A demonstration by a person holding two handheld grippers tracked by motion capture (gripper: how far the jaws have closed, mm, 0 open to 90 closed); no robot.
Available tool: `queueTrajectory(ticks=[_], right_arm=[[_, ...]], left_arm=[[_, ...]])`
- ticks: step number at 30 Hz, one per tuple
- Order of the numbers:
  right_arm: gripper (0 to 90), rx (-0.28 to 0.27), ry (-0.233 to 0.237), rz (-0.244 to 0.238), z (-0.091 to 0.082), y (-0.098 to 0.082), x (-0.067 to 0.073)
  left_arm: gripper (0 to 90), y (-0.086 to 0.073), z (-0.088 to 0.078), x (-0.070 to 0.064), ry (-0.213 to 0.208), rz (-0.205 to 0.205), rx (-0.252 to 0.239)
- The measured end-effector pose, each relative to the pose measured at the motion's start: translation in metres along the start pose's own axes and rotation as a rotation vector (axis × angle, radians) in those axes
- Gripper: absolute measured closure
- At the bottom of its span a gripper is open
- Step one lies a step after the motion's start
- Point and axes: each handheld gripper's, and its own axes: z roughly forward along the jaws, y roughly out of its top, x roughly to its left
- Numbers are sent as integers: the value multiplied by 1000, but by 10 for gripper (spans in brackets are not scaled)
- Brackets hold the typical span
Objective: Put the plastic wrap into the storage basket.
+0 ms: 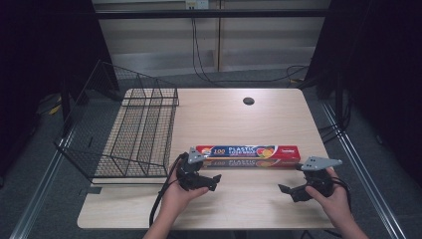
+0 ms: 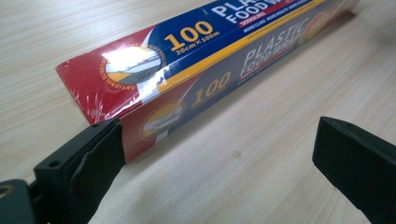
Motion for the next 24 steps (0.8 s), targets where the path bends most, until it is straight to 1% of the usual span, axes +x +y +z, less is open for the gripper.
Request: queueTrajectory(ticks=[1, 2, 3, 5, 6, 7, 8, 9, 10, 11, 12, 13, 14, 15, 16, 17, 18, 19, 20, 22, 23, 24], right_arm=[[18, 1, 0, 1, 0, 0, 0], [18, -2, 3, -4, 0, 0, -1], [18, -4, 8, -5, 0, -1, -2], [19, 0, 13, -6, 0, -1, -2], [20, -4, 17, 1, -1, 0, -3], [20, -7, 18, 2, -2, 0, -3], [21, -11, 32, 5, -2, 1, -4], [21, -11, 32, 5, -2, 1, -4], [20, -10, 33, 12, -3, 1, -5], [20, -10, 33, 12, -3, 1, -5], [20, -4, 18, 3, -2, 0, -6], [20, -1, 17, 4, -2, 0, -6], [21, -2, 25, 6, -2, 0, -7], [21, -2, 25, 6, -2, 0, -7], [20, 1, 16, 1, -2, 0, -7], [20, 1, 16, 1, -2, 0, -7], [21, 9, 14, 0, -3, -1, -7], [22, 12, 18, 4, -3, -1, -7], [21, 14, 21, 7, -4, -1, -7], [22, 8, 21, 0, -5, -2, -6], [24, 9, 30, 9, -6, -3, -6], [25, 5, 34, 8, -6, -4, -7]], left_arm=[[23, 1, 1, -1, -4, -11, -10], [23, 2, 1, 0, -10, -1, -1], [22, 3, 2, -2, -16, -24, -16], [19, 5, 2, -2, -17, -20, -9], [17, 8, 1, -3, -29, -7, -5], [17, 10, 1, -4, -30, -7, -13], [17, 12, 1, -6, -42, -12, -16], [17, 12, 1, -6, -42, -12, -16], [17, 17, 2, -7, -68, -10, -18], [17, 17, 2, -7, -68, -10, -18], [12, 22, 4, -10, -85, 3, -15], [7, 22, 4, -10, -85, 3, -15], [1, 29, 7, -13, -95, 26, -1], [1, 29, 7, -13, -95, 26, -1], [1, 36, 9, -13, -116, 37, 1], [1, 36, 9, -13, -116, 37, 1], [1, 42, 12, -12, -128, 32, -10], [1, 45, 14, -11, -134, 38, -6], [1, 47, 15, -10, -143, 43, -14], [1, 52, 18, -9, -149, 39, -12], [1, 54, 19, -9, -148, 35, -6], [1, 56, 20, -9, -151, 31, -1]])
